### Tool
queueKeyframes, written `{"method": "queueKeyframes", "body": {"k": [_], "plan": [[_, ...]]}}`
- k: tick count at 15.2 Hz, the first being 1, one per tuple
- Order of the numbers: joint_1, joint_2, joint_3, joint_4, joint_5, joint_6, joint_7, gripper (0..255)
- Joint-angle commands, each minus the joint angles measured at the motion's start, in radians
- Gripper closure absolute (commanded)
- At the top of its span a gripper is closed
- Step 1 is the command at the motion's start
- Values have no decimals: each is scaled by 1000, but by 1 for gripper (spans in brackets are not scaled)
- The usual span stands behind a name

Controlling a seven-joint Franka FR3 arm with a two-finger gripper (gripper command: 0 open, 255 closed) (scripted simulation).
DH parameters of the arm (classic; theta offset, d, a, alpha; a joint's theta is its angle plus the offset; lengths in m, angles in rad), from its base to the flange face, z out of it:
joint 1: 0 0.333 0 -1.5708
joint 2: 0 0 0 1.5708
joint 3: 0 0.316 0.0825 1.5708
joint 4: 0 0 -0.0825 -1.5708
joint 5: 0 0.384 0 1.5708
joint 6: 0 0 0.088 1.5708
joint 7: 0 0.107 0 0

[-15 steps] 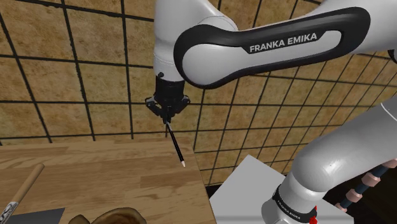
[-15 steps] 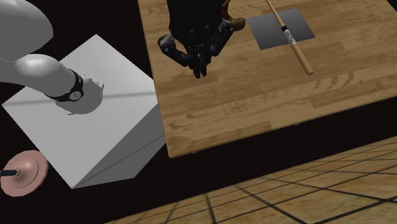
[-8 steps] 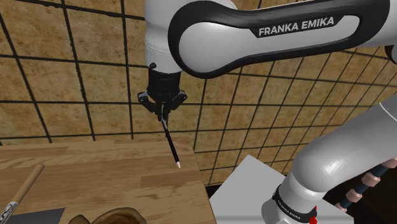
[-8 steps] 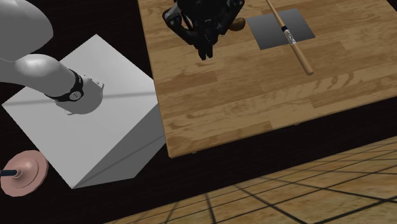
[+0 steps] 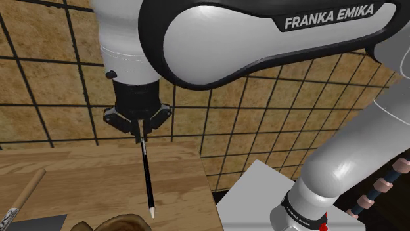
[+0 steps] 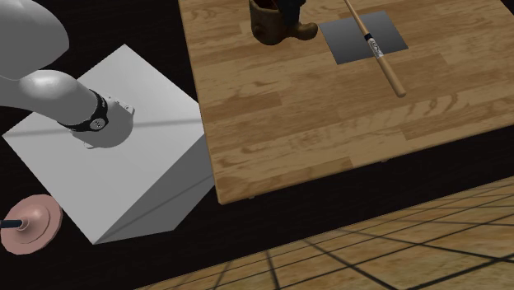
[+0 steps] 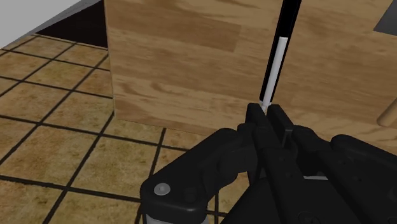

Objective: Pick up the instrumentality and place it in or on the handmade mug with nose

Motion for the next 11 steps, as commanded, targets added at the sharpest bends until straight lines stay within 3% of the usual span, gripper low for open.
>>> {"method": "queueKeyframes", "body": {"k": [1,3,5,7,11], "plan": [[-7,60,71,50,-49,-23,82,255],[-10,162,156,114,-140,-58,186,255],[30,305,225,189,-273,-112,314,255],[162,459,220,286,-411,-189,438,255],[172,450,193,233,-405,-134,445,255]]}}
